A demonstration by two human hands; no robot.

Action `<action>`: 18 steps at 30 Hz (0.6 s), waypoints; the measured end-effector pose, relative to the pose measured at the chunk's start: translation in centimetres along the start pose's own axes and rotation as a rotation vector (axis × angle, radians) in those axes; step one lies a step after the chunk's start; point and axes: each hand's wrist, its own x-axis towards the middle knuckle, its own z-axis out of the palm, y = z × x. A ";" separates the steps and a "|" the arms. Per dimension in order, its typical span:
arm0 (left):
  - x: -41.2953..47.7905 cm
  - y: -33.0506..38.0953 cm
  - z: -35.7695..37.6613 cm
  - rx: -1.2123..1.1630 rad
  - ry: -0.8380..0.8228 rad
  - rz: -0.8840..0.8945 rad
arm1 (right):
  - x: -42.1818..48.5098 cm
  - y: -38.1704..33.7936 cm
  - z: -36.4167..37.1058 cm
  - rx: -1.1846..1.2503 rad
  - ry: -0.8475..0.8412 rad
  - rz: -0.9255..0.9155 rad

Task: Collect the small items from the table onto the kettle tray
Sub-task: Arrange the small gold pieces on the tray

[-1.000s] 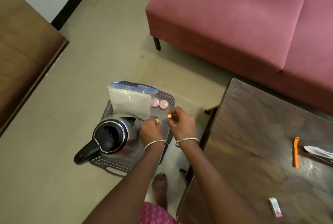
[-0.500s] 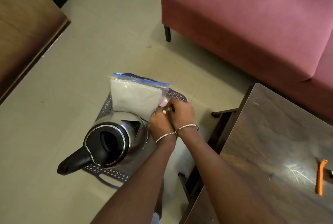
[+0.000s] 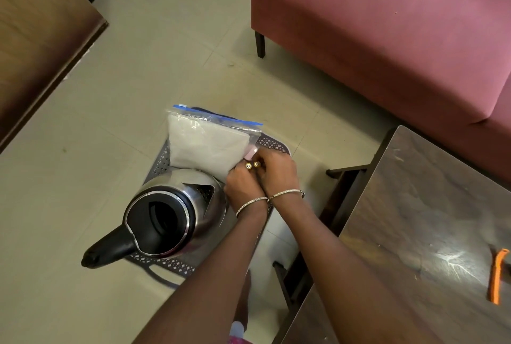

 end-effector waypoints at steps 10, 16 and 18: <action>-0.5 -0.7 -0.1 -0.039 0.011 0.015 | 0.1 -0.1 0.2 0.017 0.011 -0.027; -0.9 -0.9 -0.4 -0.042 0.015 0.026 | -0.1 -0.2 -0.2 0.052 0.057 -0.053; -1.0 -0.9 -0.5 -0.028 0.013 0.030 | -0.1 -0.2 -0.3 0.058 0.044 -0.040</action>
